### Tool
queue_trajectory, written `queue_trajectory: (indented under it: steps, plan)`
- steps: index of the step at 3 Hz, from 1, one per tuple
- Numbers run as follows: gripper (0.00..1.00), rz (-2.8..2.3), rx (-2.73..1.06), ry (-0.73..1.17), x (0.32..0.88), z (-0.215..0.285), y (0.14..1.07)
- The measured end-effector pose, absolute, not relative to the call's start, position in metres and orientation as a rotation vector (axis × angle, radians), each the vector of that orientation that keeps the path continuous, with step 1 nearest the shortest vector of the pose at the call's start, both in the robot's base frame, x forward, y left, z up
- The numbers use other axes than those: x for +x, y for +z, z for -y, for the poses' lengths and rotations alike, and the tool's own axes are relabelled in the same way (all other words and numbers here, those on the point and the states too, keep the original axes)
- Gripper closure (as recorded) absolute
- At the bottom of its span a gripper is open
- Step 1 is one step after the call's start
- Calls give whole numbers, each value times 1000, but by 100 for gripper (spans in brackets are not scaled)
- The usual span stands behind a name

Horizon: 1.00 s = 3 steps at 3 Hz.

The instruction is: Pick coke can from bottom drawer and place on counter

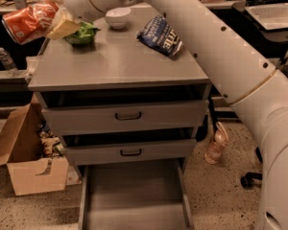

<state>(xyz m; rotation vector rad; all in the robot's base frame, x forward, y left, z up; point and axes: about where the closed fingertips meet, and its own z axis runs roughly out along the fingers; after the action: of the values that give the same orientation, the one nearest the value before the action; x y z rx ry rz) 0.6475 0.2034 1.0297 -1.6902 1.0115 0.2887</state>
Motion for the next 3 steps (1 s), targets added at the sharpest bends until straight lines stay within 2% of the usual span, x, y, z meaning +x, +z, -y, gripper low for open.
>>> queue_trajectory:
  steps: [1, 2, 3]
  plan:
    - [100, -1037, -1683, 281, 652, -200, 1025]
    - [100, -1218, -1621, 226, 672, -168, 997]
    - [100, -1471, -1521, 116, 701, -103, 944]
